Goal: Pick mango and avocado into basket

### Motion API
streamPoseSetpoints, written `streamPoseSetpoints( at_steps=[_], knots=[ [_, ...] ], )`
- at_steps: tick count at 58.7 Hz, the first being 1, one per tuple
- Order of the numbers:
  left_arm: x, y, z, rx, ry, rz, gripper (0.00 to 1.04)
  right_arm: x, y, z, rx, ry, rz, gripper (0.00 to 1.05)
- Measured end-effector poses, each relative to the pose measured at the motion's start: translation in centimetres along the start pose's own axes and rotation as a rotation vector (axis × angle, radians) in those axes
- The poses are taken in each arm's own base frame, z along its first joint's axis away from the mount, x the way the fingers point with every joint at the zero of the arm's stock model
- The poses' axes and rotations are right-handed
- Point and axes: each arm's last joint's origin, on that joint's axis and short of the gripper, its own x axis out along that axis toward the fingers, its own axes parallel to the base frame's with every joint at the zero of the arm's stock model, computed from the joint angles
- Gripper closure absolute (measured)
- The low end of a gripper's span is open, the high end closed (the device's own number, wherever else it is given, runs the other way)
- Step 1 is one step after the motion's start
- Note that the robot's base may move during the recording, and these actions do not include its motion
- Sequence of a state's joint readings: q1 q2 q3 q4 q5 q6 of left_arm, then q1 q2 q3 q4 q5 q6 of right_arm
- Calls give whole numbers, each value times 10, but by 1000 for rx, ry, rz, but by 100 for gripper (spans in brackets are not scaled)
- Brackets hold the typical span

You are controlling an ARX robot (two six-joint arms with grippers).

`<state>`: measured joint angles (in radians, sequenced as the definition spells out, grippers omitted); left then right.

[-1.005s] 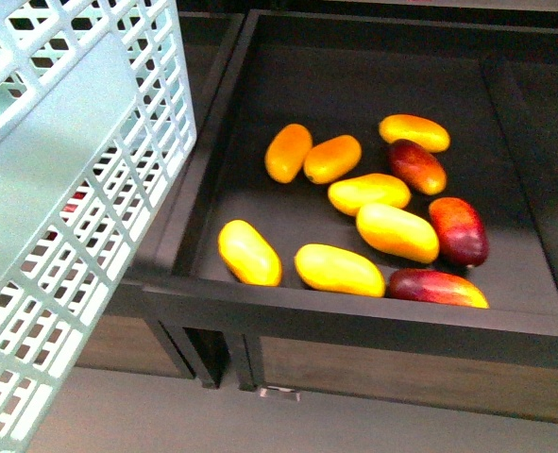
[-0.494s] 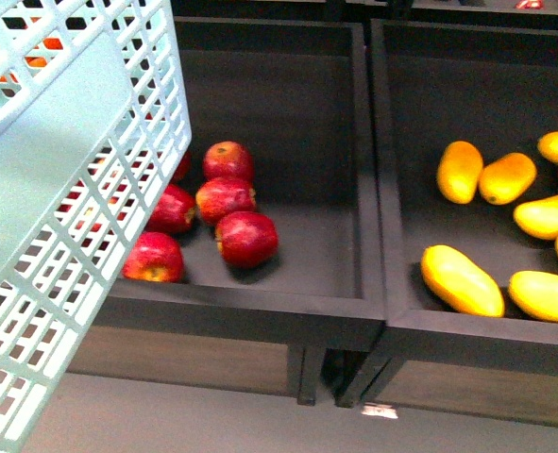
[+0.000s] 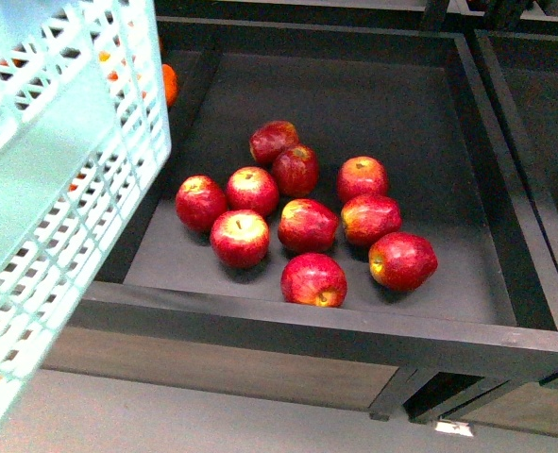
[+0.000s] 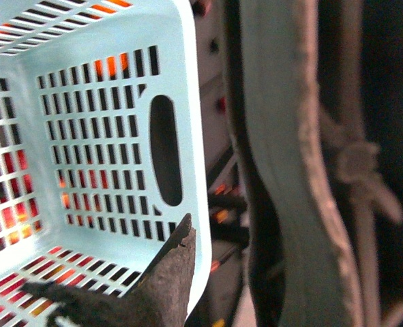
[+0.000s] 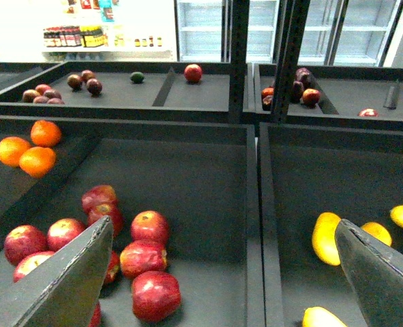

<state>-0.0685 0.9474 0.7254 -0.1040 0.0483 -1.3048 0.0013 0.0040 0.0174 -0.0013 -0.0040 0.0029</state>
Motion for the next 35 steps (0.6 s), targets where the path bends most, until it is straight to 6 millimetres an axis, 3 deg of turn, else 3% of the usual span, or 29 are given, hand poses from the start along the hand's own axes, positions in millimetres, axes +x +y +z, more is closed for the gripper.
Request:
streamPoseSetpoints(
  at_steps=[8,20,35],
  knots=[
    [27,-15,-2,267,120,31,77,0,0,0,0,0,0,9],
    [80,-46,-15,394,184,-27,77,0,0,0,0,0,-3,9],
    [127,-90,-72,451,433,-191,77,0,0,0,0,0,-3,9]
  ],
)
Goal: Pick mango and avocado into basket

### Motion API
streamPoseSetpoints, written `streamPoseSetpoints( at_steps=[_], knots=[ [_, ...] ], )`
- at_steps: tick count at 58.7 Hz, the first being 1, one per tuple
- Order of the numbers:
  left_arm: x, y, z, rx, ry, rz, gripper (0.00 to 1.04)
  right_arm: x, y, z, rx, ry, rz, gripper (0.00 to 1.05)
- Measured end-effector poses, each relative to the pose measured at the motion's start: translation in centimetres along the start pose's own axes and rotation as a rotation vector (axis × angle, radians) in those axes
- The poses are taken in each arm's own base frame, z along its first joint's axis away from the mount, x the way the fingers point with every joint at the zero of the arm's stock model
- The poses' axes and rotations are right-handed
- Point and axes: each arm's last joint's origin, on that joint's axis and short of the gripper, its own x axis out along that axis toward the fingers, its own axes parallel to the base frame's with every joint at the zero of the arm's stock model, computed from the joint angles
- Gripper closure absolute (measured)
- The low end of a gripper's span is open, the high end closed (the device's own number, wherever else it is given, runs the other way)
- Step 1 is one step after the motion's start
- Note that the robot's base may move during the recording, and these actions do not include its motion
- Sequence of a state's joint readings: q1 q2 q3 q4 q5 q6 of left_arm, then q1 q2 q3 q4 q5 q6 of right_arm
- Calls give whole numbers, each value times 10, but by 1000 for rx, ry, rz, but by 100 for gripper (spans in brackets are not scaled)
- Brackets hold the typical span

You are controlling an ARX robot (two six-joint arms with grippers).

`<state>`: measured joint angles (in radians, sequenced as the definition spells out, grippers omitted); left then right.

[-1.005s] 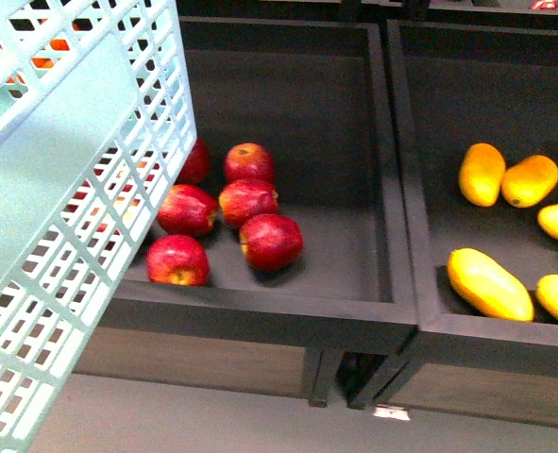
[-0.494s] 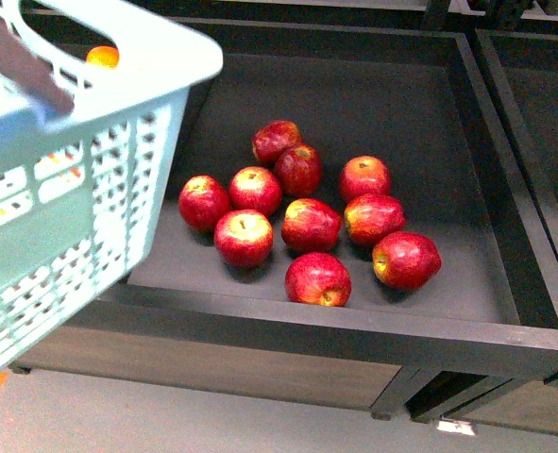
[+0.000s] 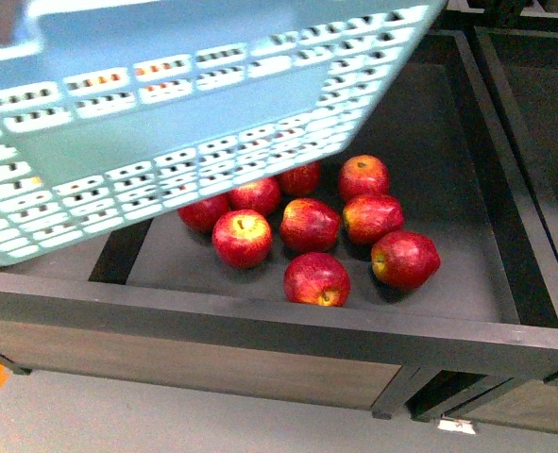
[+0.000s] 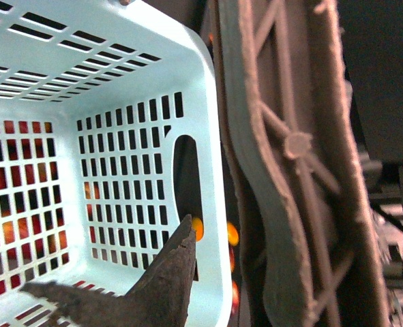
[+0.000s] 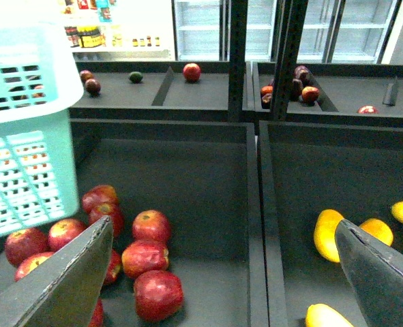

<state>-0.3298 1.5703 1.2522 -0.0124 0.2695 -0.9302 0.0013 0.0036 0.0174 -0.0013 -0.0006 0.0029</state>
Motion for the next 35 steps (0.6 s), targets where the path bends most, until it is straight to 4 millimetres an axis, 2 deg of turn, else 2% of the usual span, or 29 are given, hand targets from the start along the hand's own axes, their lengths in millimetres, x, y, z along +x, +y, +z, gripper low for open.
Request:
streamPoseSetpoints(
  at_steps=[5,11,23,25,27,29,35],
  knots=[
    [22,-18,-23,27,130,-76,77,0,0,0,0,0,0,9],
    [29,-26,-44,64,212,-100,77,0,0,0,0,0,0,9],
    [29,-25,-42,87,196,-91,77,0,0,0,8,11,-12,9],
    [29,-26,-42,88,195,-91,77,0,-1,-1,56,137,-92,9],
    [29,-26,-42,90,195,-91,77,3,-6,0,111,335,-219,9],
    [29,-26,-42,90,196,-92,77,7,-11,1,145,437,-273,9],
    [30,-26,-43,92,197,-92,77,23,-30,10,219,454,-326,9]
  ],
)
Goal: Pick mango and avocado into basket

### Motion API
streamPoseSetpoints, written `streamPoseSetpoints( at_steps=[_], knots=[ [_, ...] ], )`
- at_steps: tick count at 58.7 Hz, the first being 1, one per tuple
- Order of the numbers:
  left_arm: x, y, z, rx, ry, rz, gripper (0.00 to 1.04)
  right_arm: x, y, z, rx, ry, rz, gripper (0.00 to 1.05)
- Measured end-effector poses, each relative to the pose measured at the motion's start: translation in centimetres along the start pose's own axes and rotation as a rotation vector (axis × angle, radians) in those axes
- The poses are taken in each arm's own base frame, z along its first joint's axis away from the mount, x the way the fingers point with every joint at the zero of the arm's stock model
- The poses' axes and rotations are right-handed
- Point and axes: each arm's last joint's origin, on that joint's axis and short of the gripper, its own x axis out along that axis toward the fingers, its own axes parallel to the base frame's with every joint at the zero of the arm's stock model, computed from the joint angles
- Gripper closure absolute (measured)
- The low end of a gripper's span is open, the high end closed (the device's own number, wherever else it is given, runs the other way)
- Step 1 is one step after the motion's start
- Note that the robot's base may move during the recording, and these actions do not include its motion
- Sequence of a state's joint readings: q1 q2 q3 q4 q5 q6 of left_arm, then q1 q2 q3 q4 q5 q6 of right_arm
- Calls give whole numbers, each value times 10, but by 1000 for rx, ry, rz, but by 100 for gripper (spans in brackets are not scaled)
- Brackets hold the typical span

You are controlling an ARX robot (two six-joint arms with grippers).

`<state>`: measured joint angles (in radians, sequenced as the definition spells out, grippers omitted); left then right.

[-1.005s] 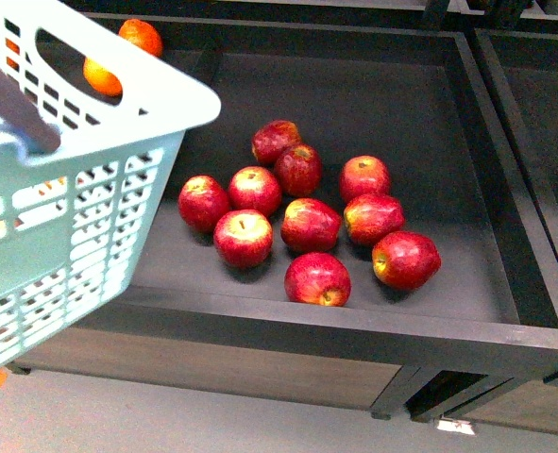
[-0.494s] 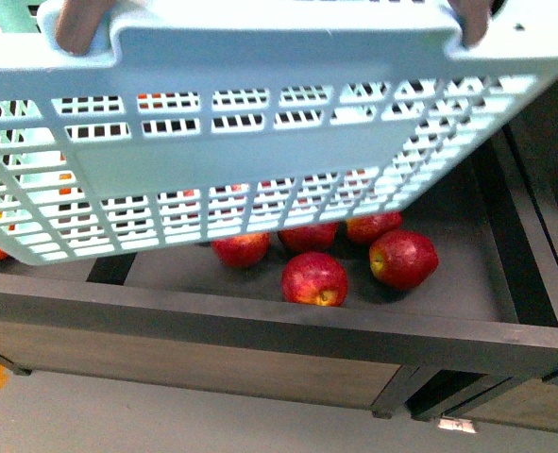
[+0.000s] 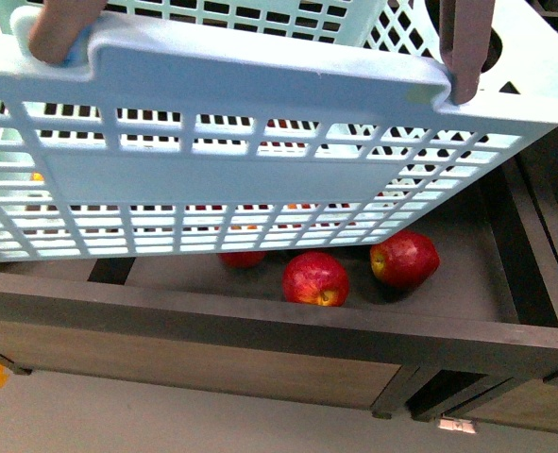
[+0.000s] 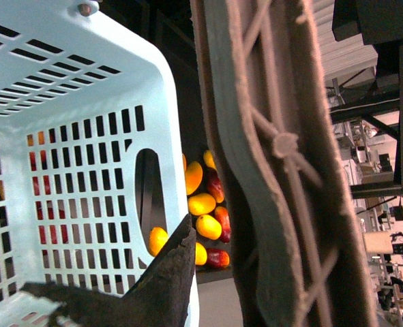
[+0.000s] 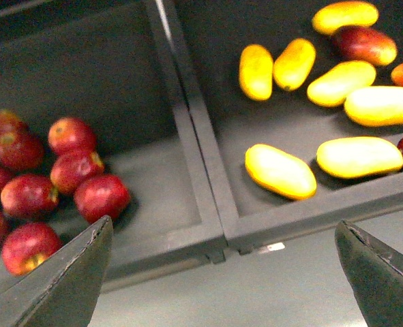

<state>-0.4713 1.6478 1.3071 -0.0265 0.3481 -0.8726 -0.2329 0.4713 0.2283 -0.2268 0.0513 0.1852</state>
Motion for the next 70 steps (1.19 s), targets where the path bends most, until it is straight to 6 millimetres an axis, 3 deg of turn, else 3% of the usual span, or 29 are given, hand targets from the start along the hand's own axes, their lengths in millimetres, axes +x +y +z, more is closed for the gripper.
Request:
streamPoseSetpoints(
  at_steps=[6,11,19,26,30,49,56,70],
  knots=[
    [0,0,0,-2,0,0,77,24,-25,37,14,-82,-64,9],
    [0,0,0,-2,2,-3,77,61,-57,67,-62,-134,-173,9],
    [0,0,0,0,-1,-1,77,116,-89,83,-199,-94,-268,9],
    [0,0,0,1,0,-1,77,167,-113,80,-199,72,-288,9],
    [0,0,1,0,-2,0,77,210,-126,72,-94,218,-261,9],
    [0,0,1,0,-2,-1,77,326,-128,68,362,344,-316,9],
    [0,0,1,1,-2,-1,77,353,-129,61,473,370,-363,9],
    [0,0,1,1,-2,-1,77,379,-140,52,560,380,-413,9]
  ],
)
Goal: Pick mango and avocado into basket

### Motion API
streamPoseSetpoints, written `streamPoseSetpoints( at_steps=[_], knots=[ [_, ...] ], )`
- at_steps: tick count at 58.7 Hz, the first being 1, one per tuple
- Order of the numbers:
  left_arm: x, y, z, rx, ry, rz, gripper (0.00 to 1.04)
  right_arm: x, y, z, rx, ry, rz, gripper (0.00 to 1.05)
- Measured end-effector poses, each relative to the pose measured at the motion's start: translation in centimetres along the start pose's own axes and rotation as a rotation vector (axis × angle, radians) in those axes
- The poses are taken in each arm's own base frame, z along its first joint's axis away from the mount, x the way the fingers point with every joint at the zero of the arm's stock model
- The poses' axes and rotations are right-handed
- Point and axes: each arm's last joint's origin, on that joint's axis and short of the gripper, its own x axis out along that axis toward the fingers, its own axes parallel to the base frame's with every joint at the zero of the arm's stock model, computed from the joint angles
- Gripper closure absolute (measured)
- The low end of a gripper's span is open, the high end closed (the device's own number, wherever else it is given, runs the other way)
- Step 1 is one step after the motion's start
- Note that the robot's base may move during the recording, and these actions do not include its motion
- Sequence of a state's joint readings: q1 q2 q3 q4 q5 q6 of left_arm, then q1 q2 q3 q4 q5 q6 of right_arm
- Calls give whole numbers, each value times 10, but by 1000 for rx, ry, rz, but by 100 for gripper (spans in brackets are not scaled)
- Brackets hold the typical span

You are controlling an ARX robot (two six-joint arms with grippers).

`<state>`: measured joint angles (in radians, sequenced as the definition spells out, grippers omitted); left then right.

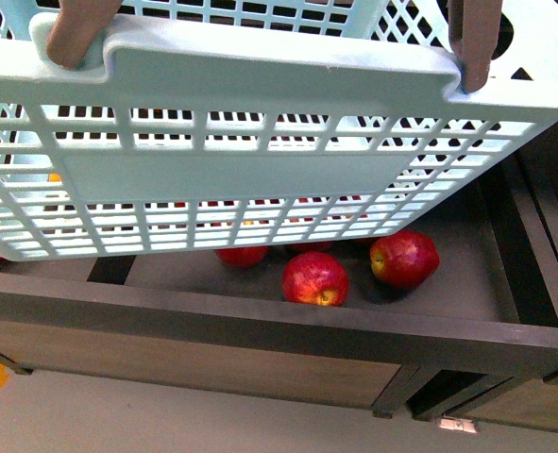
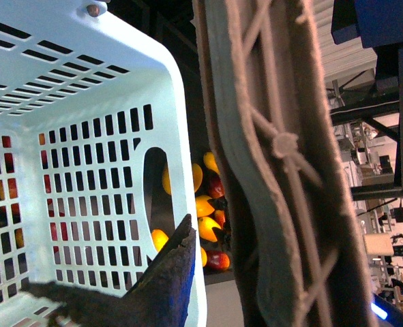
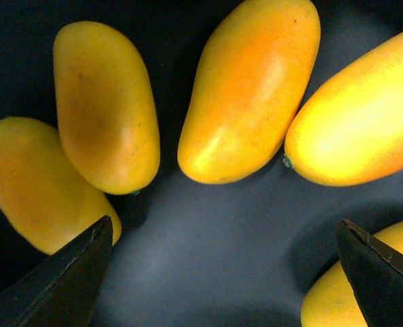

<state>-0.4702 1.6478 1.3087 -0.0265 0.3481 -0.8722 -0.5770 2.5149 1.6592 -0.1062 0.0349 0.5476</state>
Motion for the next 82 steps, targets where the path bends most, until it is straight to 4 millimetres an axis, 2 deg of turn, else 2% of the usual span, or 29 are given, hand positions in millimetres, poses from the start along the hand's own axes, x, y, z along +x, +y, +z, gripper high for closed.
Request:
streamPoseSetpoints(
  at_steps=[36,62,82],
  knots=[
    [0,0,0,0,0,0,77,52,11,20,66,6,-22,9],
    [0,0,0,0,0,0,77,84,4,22,75,18,-85,9],
    [0,0,0,0,0,0,77,97,3,23,69,23,-109,9]
  ],
)
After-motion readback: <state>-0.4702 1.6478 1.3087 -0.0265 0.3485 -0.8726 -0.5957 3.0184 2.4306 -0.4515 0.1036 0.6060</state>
